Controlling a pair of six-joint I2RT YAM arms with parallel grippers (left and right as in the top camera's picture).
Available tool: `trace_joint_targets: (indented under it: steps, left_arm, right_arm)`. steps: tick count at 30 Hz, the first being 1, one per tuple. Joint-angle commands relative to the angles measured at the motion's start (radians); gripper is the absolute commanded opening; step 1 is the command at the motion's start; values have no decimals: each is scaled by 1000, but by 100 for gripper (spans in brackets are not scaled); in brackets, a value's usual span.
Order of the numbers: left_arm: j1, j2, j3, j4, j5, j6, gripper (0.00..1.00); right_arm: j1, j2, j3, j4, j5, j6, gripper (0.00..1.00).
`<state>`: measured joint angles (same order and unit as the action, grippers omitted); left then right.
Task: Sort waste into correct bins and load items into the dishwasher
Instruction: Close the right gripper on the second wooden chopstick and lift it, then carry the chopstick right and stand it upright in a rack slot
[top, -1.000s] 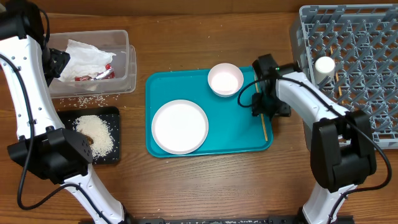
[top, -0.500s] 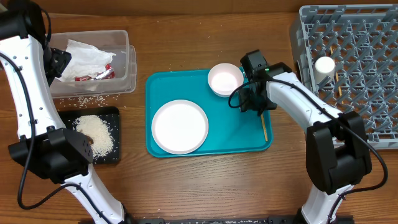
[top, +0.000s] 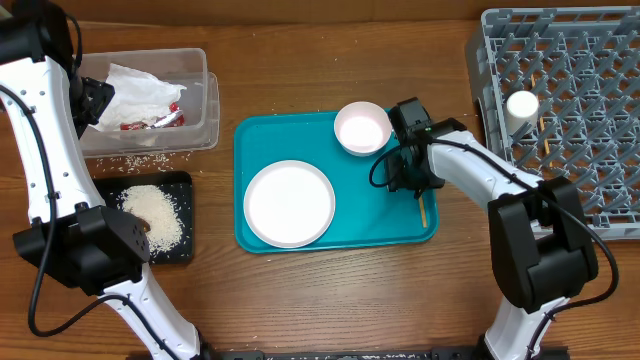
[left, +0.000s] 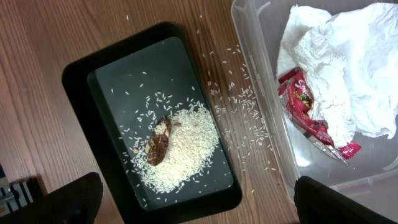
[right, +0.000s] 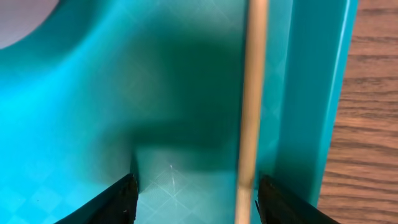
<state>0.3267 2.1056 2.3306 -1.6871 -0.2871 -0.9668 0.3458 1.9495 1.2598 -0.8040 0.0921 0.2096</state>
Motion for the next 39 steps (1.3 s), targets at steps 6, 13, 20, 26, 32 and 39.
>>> trace_joint_targets:
  steps: [6,13,20,26,32,39]
  left_arm:
    - [-7,-19,0,-3,-7,-13,100]
    - [-7,-19,0,-3,-7,-13,100]
    - [-7,-19,0,-3,-7,-13,100]
    - [-7,-19,0,-3,-7,-13,100]
    - [-7,-19,0,-3,-7,-13,100]
    - [-7,-19,0,-3,-7,-13,100]
  right_arm:
    - [-2,-7,-15,-19,4,24,18]
    - [-7,-8,13,-87,17,87,4]
    - [-57,-14,309,-359,38,82,4]
    - [-148,-18,691,-500,132,-21,4]
    - [-312,-18,867,-465,229,-193,4]
    - [-515,-3,801,-226,229,-215,4]
